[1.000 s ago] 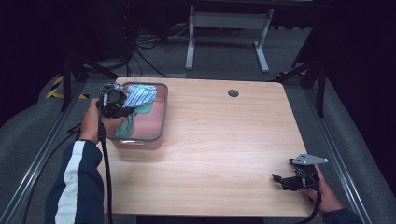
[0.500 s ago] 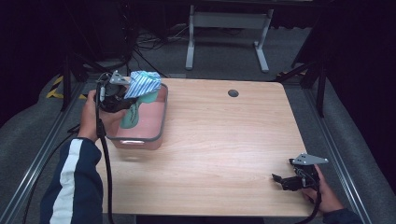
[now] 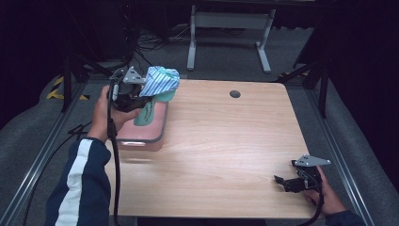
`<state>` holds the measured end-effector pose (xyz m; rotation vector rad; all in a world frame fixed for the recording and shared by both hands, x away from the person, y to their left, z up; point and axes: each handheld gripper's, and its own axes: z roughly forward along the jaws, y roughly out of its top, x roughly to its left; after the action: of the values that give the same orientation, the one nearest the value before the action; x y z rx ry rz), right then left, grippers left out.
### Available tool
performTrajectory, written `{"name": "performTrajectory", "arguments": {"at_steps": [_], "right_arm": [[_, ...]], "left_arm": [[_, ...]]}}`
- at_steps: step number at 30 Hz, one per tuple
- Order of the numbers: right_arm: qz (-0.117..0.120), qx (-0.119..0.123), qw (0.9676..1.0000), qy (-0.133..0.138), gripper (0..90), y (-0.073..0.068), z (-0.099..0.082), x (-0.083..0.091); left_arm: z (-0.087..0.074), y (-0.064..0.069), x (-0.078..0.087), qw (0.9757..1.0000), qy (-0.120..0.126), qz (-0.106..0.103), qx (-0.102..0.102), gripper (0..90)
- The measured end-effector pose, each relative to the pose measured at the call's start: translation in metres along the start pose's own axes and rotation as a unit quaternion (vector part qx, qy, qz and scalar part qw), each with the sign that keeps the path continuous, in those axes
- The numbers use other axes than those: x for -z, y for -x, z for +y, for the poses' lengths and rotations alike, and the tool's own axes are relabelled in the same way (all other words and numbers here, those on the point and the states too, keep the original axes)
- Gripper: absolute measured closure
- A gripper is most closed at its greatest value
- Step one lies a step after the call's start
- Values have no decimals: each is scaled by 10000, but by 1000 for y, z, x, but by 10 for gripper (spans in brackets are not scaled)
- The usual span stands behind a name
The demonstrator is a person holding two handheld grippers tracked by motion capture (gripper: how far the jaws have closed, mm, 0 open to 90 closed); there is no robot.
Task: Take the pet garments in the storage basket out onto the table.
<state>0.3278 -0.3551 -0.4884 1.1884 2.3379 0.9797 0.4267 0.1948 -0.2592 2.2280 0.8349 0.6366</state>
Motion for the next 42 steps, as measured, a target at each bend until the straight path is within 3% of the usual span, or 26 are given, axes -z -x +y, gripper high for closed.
{"name": "performTrajectory", "arguments": {"at_steps": [9,21,35,42], "right_arm": [[0,-16,10000,1,3,0,0,0],[0,-17,10000,3,2,0,0,0],[3,-19,10000,2,2,0,0,0],[3,-20,10000,2,2,0,0,0]], "left_arm": [[18,23,-6,9993,122,-221,-269,753],[37,55,-32,9961,134,-619,-607,753],[46,96,-80,9902,-85,-1123,-829,753],[43,109,-108,9870,-300,-1351,-813,751]]}}
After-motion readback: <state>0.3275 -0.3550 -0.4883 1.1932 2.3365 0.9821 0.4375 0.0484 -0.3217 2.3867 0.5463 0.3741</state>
